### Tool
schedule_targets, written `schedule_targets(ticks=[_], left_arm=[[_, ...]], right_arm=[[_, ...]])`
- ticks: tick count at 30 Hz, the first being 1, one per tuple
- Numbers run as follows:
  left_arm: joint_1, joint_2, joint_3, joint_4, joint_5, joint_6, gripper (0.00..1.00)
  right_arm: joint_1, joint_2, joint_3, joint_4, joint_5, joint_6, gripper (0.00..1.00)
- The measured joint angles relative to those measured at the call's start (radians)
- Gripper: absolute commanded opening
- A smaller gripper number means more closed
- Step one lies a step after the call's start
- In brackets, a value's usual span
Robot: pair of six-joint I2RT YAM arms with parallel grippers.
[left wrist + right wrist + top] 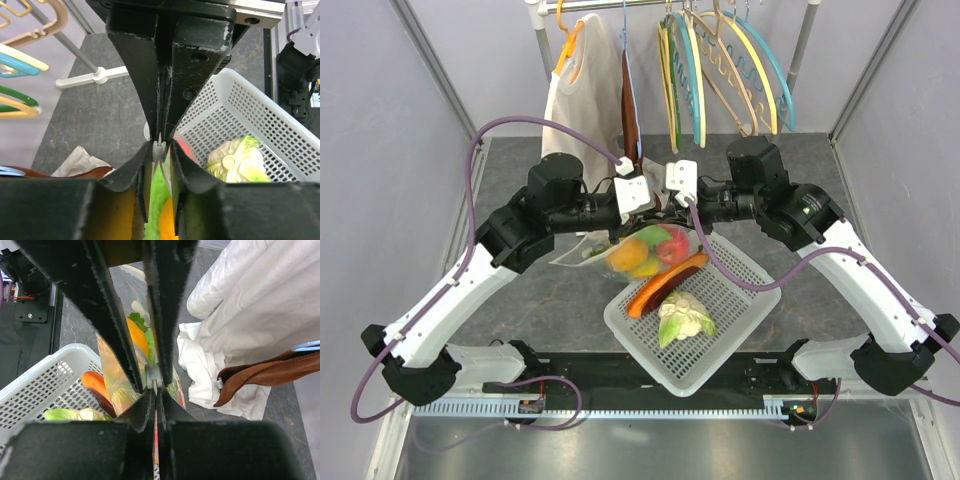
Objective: Place the food in the zip-top bag and seal the zipper
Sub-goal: Zip the zipper food storage bag at the center of the board.
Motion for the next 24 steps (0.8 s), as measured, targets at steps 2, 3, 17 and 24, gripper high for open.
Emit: schedule_targets(ticks=[2,3,17,24], left_arm=[[-0.001,0.000,0.000,-0.008,0.000,0.003,0.08],[-0.001,0.000,0.000,-0.009,0.000,0.002,0.04],[0.043,-0.056,-0.054,-0.028,-0.023,0.019,0.02],[0.078,-0.097,-0.102,-0.043,-0.033,0.036,0.02]], right_arm=[[0.000,0.000,0.000,-0.005,0.002,-0.003,0.00],[0.000,0.000,0.000,-0.005,0.003,-0.003,0.00],[0.007,-0.003,0.000,-0.005,0.022,-0.005,0.00],[0.007,-0.003,0.000,-0.008,0.029,-0.004,0.00]])
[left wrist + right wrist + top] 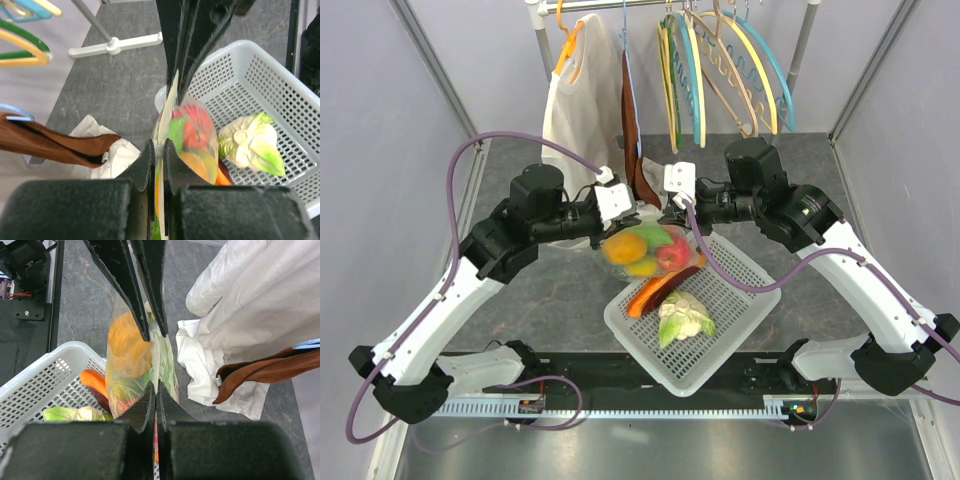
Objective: Place the food in the zip-top bag and seal the zipper
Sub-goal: Zip the zipper food storage bag at the center of the board.
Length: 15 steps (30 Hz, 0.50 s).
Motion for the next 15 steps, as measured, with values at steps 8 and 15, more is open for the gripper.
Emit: schedule_targets(ticks=[8,15], left_arm=[[0.049,-0.058,-0.048,-0.045,-0.019,0.016,0.02],[0.115,-0.099,-0.100,-0.084,-0.038,0.026,0.02]], right_arm=[[0.003,0.000,0.000,0.001,0.009,0.000,0.00],[0.004,0.000,0.000,0.008,0.034,0.001,0.00]])
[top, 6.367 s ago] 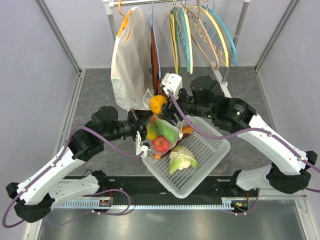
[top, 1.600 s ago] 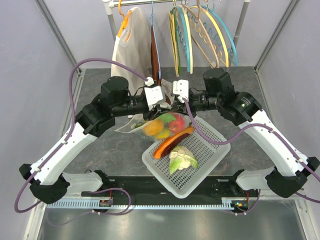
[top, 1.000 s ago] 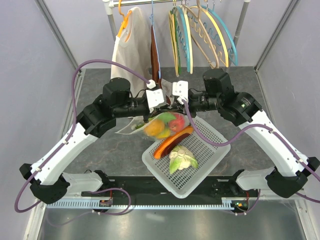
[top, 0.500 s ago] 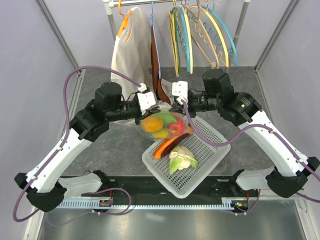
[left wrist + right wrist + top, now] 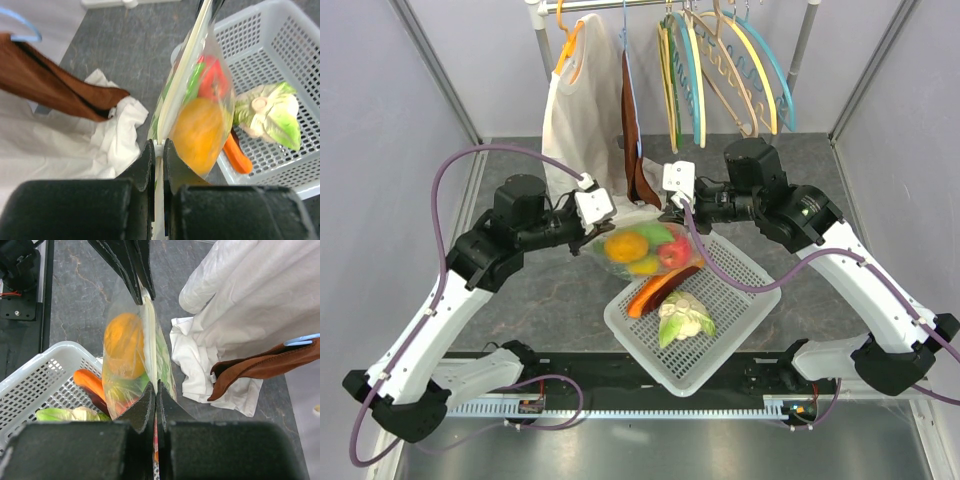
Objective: Place the food in the zip-top bag and seal the zipper
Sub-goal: Zip the zipper food storage bag at the center of the board.
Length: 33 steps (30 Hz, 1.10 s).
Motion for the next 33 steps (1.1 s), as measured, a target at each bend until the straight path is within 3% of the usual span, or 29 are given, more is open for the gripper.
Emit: schedule_targets(ticks=[15,33], left_arm=[[0.138,-0.056,-0.097,-0.058,-0.018,0.025,0.02],[0.225,-0.101,-0.177,-0.084,-0.089,0.126,0.02]], right_arm=[[0.001,0.000,0.000,0.021,0.095,0.015,0.00],[0.003,0.000,0.000,0.076,0.204,0.016,0.00]])
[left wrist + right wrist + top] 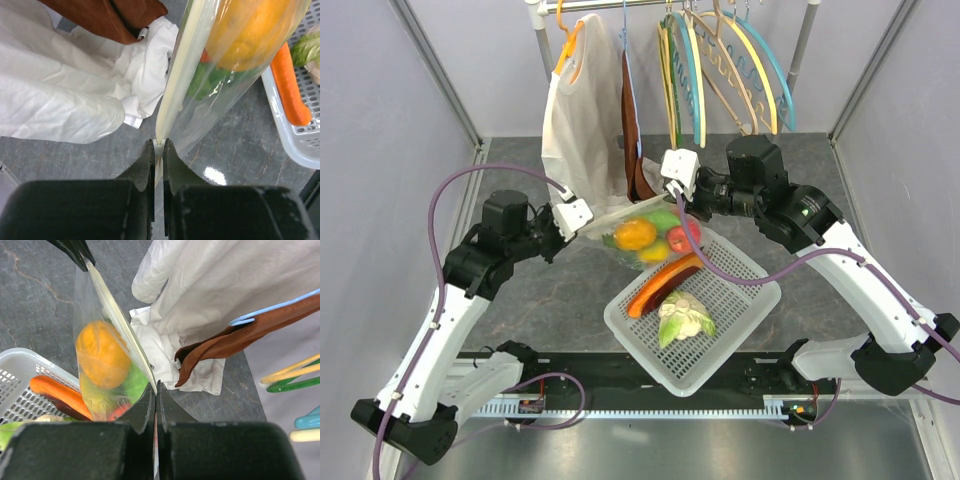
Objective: Place the food in the zip-top bag and seal the zipper
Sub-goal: Zip the zipper food storage bag at the center of the board.
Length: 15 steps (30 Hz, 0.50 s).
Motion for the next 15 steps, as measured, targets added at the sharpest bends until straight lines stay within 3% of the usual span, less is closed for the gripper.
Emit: schedule_targets(ticks=[12,14,15], left_arm=[[0.029,-0.021,-0.034,-0.003,-0.054,0.052,0.02],[0.033,-0.021,-0.034,-0.002,-0.055,0.058,0.09],[0.034,-0.021,-0.034,-0.002,-0.054,0.059,0.24]], right_arm=[[0.004,-0.003,0.013,0.008,0.018,-0.006,0.00],[0.005,-0.004,0.013,0.008,0.018,-0.006,0.00],[0.005,-0.004,0.013,0.008,0.018,-0.006,0.00]])
